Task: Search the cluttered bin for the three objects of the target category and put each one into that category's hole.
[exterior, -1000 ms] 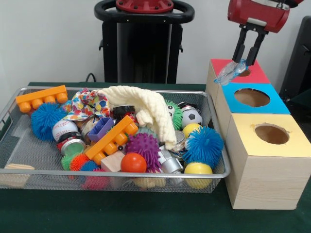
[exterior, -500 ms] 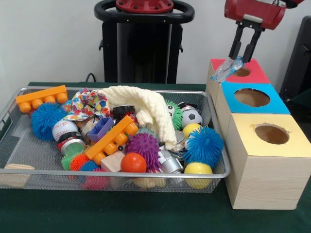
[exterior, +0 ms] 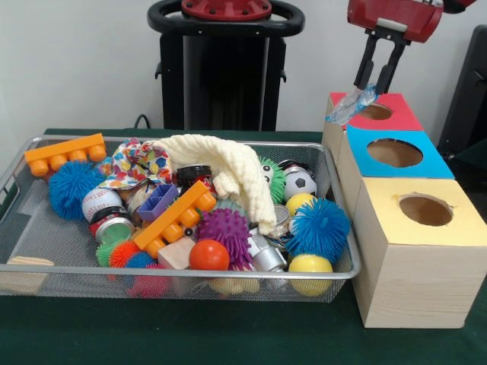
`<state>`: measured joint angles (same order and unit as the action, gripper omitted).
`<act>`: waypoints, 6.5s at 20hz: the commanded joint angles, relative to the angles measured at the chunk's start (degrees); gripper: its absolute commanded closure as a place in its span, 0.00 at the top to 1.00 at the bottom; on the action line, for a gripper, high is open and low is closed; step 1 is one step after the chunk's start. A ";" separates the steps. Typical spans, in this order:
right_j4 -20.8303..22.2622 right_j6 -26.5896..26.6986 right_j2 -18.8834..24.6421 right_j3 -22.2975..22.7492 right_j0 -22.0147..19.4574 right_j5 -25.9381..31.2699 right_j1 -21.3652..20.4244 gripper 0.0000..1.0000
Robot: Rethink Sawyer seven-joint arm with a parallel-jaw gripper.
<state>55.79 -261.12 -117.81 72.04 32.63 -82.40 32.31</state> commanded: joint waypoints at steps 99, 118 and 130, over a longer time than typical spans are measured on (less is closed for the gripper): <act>1.69 -22.31 29.94 -8.05 7.26 2.80 -8.78 0.00; 2.31 -22.28 31.95 -7.84 8.04 4.99 -9.31 1.00; 2.32 -22.39 31.44 -7.33 7.57 3.15 -9.61 1.00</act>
<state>58.70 -261.12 -91.71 67.51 41.62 -76.71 22.37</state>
